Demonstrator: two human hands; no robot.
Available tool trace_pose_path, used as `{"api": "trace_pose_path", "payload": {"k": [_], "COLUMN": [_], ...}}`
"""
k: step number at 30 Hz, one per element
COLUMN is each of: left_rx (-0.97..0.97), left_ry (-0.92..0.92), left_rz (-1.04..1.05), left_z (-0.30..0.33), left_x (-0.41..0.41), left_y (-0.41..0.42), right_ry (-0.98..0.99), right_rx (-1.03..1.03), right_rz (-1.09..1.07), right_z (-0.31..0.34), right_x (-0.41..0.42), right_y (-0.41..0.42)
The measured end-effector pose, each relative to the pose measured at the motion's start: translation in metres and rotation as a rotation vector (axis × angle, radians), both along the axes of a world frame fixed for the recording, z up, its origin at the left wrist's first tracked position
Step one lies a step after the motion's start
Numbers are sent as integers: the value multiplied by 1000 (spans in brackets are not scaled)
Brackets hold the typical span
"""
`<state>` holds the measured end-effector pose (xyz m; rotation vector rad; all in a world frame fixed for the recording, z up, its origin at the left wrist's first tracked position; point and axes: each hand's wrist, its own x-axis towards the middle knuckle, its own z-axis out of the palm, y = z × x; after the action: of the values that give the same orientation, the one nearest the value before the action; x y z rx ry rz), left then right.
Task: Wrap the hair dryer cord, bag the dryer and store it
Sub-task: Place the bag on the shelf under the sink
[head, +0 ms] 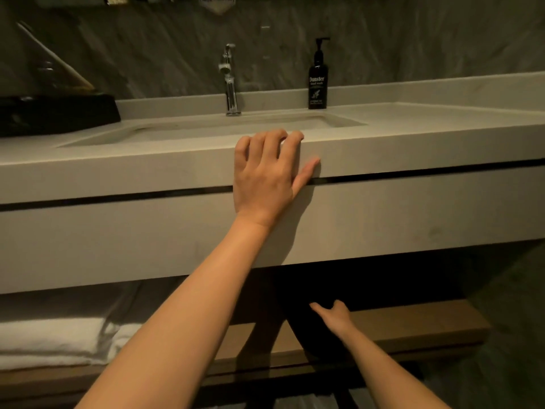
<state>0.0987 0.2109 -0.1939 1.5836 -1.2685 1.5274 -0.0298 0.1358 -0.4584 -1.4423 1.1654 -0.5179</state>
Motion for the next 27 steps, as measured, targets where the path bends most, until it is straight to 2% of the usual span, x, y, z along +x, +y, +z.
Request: {"api": "trace_pose_path", "payload": {"k": [4,10,13,22,27], "left_rx": [-2,6,15,12,6], "left_ry": [1,10,12,12,5], "left_rz": [5,10,13,6,-5], "left_z": [0,0,0,0,1], "left_x": [-1,-1,-1,-1,-3], "left_y": [0,0,0,1,2], "right_ry": [-13,194,242,200,280], "right_rx": [-32,-260,-359,-497,-477], "right_rz": [87,362,301,116,101], "right_z": [-1,-15,-21,-21,-20], "right_x": [-11,-34,-33,-5,1], "right_y": [11,29,32,21,17]}}
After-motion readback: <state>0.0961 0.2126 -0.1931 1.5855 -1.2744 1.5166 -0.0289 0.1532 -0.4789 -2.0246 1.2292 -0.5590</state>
